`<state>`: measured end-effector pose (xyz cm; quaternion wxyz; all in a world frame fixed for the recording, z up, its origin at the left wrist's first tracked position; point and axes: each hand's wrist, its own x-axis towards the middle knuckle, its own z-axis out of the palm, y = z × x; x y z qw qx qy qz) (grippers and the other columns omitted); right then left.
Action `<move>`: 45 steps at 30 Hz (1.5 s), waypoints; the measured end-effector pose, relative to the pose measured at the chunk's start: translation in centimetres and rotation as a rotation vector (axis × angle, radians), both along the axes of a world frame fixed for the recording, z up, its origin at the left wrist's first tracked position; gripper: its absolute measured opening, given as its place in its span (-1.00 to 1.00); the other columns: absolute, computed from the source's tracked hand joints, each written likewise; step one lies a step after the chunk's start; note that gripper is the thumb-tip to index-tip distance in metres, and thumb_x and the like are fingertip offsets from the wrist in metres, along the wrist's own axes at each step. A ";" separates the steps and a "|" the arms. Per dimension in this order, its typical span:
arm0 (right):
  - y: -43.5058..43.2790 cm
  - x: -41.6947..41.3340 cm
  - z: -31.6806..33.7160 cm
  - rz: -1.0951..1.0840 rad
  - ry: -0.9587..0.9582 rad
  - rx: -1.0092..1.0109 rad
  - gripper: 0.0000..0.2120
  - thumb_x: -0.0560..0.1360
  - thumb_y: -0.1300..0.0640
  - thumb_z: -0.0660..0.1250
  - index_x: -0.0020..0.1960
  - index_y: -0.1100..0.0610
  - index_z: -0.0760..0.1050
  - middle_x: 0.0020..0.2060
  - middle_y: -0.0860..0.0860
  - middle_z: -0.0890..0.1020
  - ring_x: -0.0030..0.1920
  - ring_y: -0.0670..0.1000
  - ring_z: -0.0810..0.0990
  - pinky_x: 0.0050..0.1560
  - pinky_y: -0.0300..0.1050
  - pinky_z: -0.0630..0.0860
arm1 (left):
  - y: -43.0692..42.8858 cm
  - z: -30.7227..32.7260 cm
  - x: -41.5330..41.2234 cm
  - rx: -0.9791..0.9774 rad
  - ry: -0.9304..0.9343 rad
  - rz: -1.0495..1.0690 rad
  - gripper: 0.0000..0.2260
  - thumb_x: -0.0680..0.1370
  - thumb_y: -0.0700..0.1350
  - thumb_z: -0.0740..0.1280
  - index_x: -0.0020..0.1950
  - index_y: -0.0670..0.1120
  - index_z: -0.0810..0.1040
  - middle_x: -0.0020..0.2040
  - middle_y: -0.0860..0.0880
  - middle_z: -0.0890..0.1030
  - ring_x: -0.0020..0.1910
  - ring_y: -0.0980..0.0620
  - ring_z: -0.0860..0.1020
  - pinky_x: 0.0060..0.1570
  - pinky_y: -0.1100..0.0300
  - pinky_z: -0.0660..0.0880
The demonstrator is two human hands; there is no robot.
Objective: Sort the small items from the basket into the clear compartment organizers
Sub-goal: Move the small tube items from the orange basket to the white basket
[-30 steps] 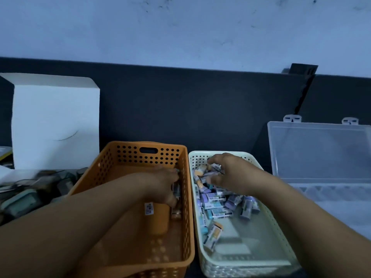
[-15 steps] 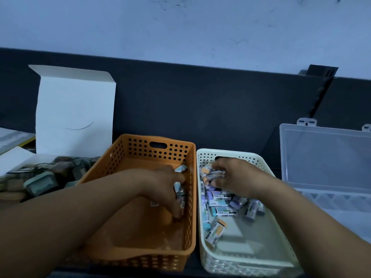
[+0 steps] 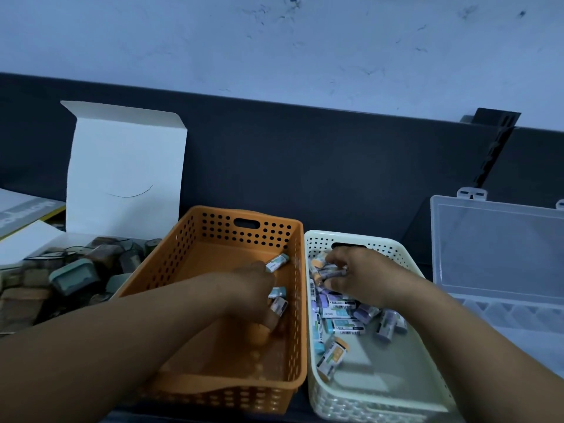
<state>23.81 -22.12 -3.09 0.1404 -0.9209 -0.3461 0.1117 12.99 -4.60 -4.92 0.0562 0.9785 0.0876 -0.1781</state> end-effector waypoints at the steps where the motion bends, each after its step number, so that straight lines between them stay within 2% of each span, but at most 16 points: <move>1: 0.0 0.0 0.0 0.000 -0.004 -0.002 -0.56 0.48 -0.08 0.37 0.33 -0.09 0.40 0.24 -0.06 0.53 0.10 -0.01 0.53 0.08 -0.09 0.50 | -0.1 -0.1 0.1 0.016 -0.019 -0.001 -0.48 0.43 0.14 0.42 0.28 -0.09 0.45 0.23 -0.08 0.45 0.10 -0.03 0.48 0.07 0.08 0.51; 4: 0.0 0.0 0.1 -0.003 -0.011 -0.006 -0.58 0.49 -0.07 0.37 0.32 -0.08 0.41 0.22 -0.05 0.54 0.08 -0.01 0.53 0.07 -0.08 0.51 | 0.1 -0.2 0.0 -0.025 -0.024 0.052 -0.66 0.50 -0.02 0.39 0.23 -0.05 0.43 0.15 -0.04 0.49 0.04 0.01 0.50 -0.04 0.16 0.48; 8: -0.1 0.0 0.2 -0.016 -0.004 -0.009 -0.57 0.48 -0.07 0.37 0.32 -0.10 0.41 0.19 -0.06 0.55 0.07 -0.02 0.53 0.02 -0.10 0.50 | 0.6 -0.3 -0.2 -0.054 -0.067 0.083 -0.74 0.57 -0.14 0.28 0.25 -0.05 0.41 0.04 0.00 0.48 -0.11 0.10 0.46 -0.23 0.26 0.37; 12: -0.3 -0.1 0.3 -0.003 -0.005 -0.021 -0.57 0.48 -0.08 0.37 0.32 -0.09 0.41 0.18 -0.05 0.54 0.04 -0.03 0.52 -0.07 -0.15 0.44 | 0.3 -0.3 -0.5 -0.005 -0.011 0.038 -0.74 0.60 -0.15 0.21 0.29 -0.04 0.37 0.04 -0.01 0.48 -0.09 0.09 0.47 -0.20 0.25 0.36; 17: -1.1 -0.4 1.2 0.020 0.038 -0.042 -0.61 0.50 -0.05 0.34 0.31 -0.13 0.42 0.10 -0.07 0.56 -0.17 -0.06 0.64 -0.03 -0.06 0.58 | 0.0 -0.3 -0.7 -0.039 -0.007 0.045 -0.73 0.61 -0.09 0.21 0.32 -0.04 0.36 0.00 0.02 0.47 -0.11 0.12 0.46 -0.20 0.25 0.36; 20: -2.2 -0.3 1.9 0.015 -0.027 -0.061 -0.60 0.53 -0.02 0.30 0.36 -0.13 0.39 0.21 -0.05 0.53 -0.03 -0.04 0.57 0.00 -0.10 0.51 | 0.6 1.4 -0.5 -0.069 -0.087 0.100 -0.84 0.63 -0.04 0.17 0.18 0.00 0.43 -0.05 0.04 0.49 -0.19 0.14 0.43 -0.27 0.28 0.33; 23: -3.5 0.1 2.1 -0.002 -0.089 -0.066 -0.61 0.56 -0.02 0.26 0.38 -0.08 0.36 0.29 -0.04 0.49 0.09 0.02 0.56 0.11 -0.06 0.50 | 0.7 4.1 -0.1 -0.101 -0.230 0.154 -0.85 0.64 0.03 0.13 0.01 0.02 0.44 -0.18 0.02 0.50 -0.29 0.11 0.41 -0.31 0.23 0.32; 25: -4.5 0.4 2.2 -0.026 -0.098 -0.042 -0.61 0.57 0.00 0.25 0.39 -0.07 0.36 0.30 -0.03 0.48 0.09 0.03 0.60 0.13 -0.04 0.51 | -0.4 5.7 0.4 -0.152 -0.316 0.138 -0.83 0.64 0.03 0.15 -0.04 -0.02 0.44 -0.25 0.00 0.46 -0.35 0.08 0.36 -0.34 0.19 0.29; 29: -6.0 1.1 2.5 -0.085 -0.168 0.006 -0.65 0.59 0.04 0.23 0.37 -0.04 0.39 0.32 0.00 0.49 0.19 0.06 0.54 0.15 -0.06 0.47 | -4.3 6.9 1.7 -0.228 -0.357 0.046 -0.85 0.62 0.04 0.17 -0.02 -0.02 0.42 -0.15 -0.05 0.49 -0.26 0.02 0.41 -0.27 0.10 0.35; 31: -6.5 1.3 2.8 -0.118 -0.212 0.012 -0.67 0.60 0.06 0.20 0.35 -0.04 0.39 0.32 0.01 0.50 0.24 0.09 0.50 0.19 -0.03 0.46 | -5.8 6.4 2.2 -0.242 -0.321 0.020 -0.85 0.61 0.00 0.20 0.11 -0.03 0.44 -0.09 -0.03 0.52 -0.21 0.02 0.46 -0.24 0.09 0.40; 34: -6.7 1.3 3.2 -0.140 -0.252 0.038 -0.68 0.60 0.11 0.17 0.34 -0.02 0.40 0.30 0.02 0.50 0.24 0.10 0.49 0.17 -0.05 0.46 | -5.9 5.7 2.3 -0.311 -0.283 0.027 -0.63 0.57 -0.07 0.24 0.37 0.01 0.34 0.19 -0.01 0.49 0.02 0.00 0.52 -0.01 0.06 0.53; 36: -6.1 0.8 3.5 -0.107 -0.267 0.071 -0.69 0.59 0.11 0.19 0.33 -0.03 0.41 0.27 0.01 0.52 0.21 0.08 0.51 0.14 -0.04 0.48 | -4.4 5.8 1.5 -0.328 -0.328 0.066 -0.57 0.55 -0.07 0.26 0.41 0.04 0.31 0.30 0.01 0.43 0.08 0.03 0.49 0.04 0.09 0.52; 40: -2.6 -0.7 3.9 0.055 -0.230 0.136 -0.72 0.57 0.08 0.26 0.27 -0.06 0.44 0.18 -0.04 0.54 0.10 0.01 0.54 0.06 -0.03 0.53 | 0.8 6.5 -1.5 -0.218 -0.443 0.191 -0.68 0.55 -0.07 0.30 0.30 0.07 0.41 0.13 0.06 0.50 0.05 0.09 0.50 0.00 0.16 0.51; 43: 1.5 -2.0 4.0 0.212 -0.225 0.108 -0.70 0.54 0.06 0.31 0.27 -0.05 0.46 0.18 -0.06 0.54 0.17 0.00 0.52 0.14 -0.02 0.51 | 5.2 6.1 -4.1 -0.096 -0.436 0.284 -0.74 0.55 -0.06 0.30 0.24 0.03 0.44 0.14 0.01 0.52 0.06 0.05 0.50 0.09 0.11 0.48; 45: 4.7 -2.7 3.9 0.295 -0.219 0.049 -0.68 0.53 0.07 0.34 0.27 -0.03 0.46 0.15 -0.07 0.54 0.15 0.00 0.51 0.10 -0.06 0.48 | 7.4 5.3 -5.6 -0.006 -0.404 0.333 -0.74 0.55 -0.05 0.28 0.25 0.01 0.45 0.14 -0.04 0.51 0.08 -0.01 0.50 0.10 0.08 0.48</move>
